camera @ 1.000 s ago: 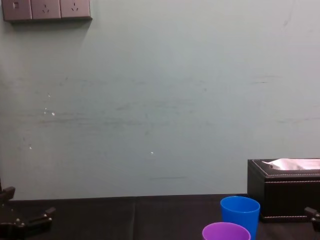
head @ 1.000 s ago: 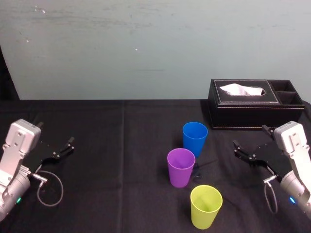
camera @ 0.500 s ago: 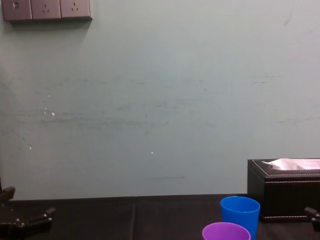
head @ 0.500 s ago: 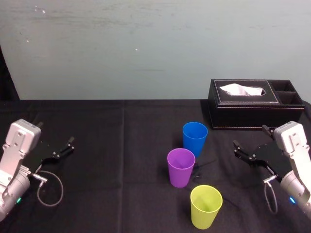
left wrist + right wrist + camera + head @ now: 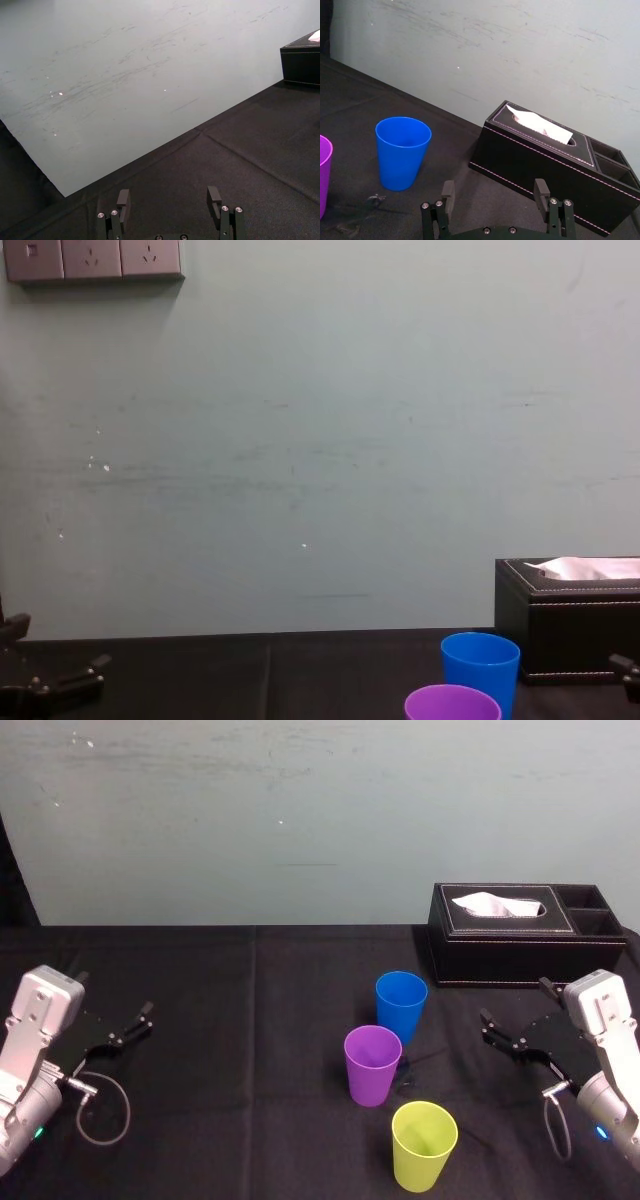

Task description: Stack the three plastic cups sequentially using one hand.

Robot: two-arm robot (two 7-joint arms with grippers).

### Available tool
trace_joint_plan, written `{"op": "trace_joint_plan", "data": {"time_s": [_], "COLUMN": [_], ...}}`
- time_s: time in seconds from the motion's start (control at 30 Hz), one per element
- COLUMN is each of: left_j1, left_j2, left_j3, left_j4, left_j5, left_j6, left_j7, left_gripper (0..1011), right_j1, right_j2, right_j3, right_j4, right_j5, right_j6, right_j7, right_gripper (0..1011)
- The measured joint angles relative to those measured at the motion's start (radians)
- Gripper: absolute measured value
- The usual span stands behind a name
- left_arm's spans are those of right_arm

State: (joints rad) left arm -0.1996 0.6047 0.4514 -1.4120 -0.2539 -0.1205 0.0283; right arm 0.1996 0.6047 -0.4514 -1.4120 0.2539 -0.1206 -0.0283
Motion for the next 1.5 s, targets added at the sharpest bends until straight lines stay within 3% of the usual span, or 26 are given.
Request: {"op": "trace_joint_plan", "data": {"time_s": [1.03,1.3,1.5], "left_j1": [0.000,0.000,0.000], "left_j2": [0.000,0.000,0.000], "left_j3": [0.000,0.000,0.000], "left_j4": [0.000,0.000,0.000], "left_j5": [0.000,0.000,0.000], "left_j6": [0.000,0.000,0.000], "left_j7": [0.000,0.000,0.000], "left_gripper": [1000,1001,1000], "right_j1": [0.000,-0.031,-0.103], "right_j2": [-0.001,0.004,0.042], "right_j3": [0.001,0.039,0.094], "right_j4": [0.000,-0.044,-0.135], "right_j5": [0.000,0.028,0.095], "right_j6": [0.000,0.014,0.049], "right_j7": [0.001,0.032,0.077], "right_gripper": [1003,1003,1003]}}
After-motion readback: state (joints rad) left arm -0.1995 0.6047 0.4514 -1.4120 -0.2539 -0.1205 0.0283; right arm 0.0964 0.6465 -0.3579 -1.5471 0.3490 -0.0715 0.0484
